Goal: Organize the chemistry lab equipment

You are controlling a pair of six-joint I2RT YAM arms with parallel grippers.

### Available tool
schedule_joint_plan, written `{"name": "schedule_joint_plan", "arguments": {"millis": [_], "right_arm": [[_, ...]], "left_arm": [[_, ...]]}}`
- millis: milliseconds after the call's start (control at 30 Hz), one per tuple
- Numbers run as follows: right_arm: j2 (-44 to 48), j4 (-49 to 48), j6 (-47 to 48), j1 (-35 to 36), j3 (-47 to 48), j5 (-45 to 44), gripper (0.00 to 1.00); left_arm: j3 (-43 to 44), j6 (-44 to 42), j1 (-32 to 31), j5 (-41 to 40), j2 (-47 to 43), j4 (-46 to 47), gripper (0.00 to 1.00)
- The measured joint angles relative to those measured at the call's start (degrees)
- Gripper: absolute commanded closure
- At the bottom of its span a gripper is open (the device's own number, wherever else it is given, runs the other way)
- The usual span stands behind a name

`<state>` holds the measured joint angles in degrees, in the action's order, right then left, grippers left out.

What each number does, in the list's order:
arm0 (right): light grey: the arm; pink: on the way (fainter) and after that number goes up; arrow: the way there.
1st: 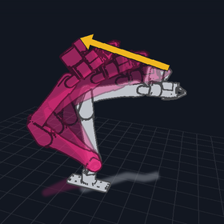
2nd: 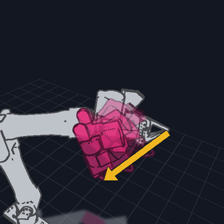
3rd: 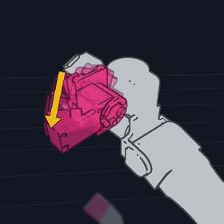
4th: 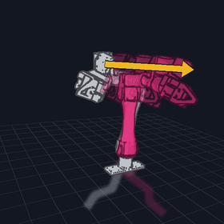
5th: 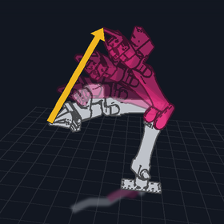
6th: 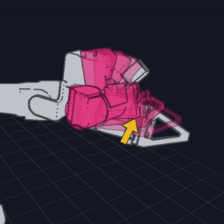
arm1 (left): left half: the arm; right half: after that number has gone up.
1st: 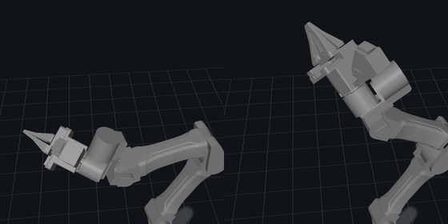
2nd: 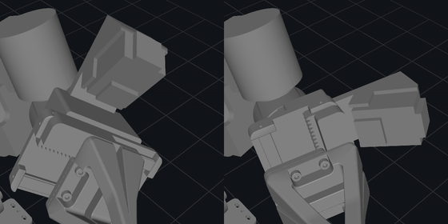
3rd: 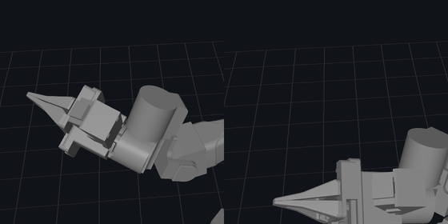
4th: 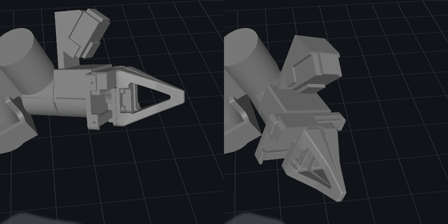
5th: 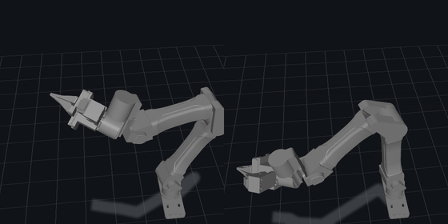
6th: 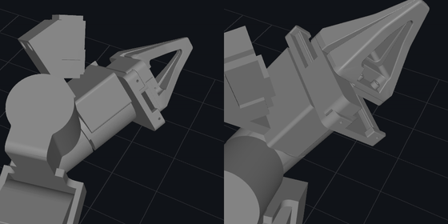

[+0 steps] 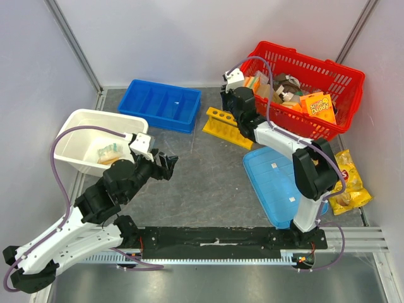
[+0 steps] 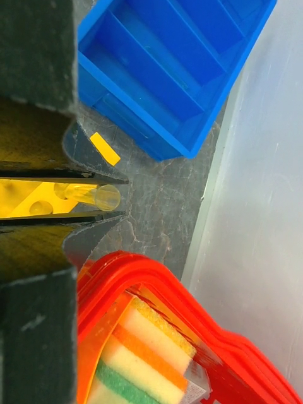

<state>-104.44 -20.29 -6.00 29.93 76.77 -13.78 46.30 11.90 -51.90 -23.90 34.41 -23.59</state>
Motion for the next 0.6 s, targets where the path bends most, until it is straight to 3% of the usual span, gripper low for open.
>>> {"name": "schedule_joint_plan", "arguments": {"millis": [600], "right_arm": [[-5.1, -0.2, 0.0, 0.2, 1.2, -0.3, 0.70]], "left_arm": [[-0.3, 0.0, 0.0, 0.0, -0.2, 0.0, 0.21]]}}
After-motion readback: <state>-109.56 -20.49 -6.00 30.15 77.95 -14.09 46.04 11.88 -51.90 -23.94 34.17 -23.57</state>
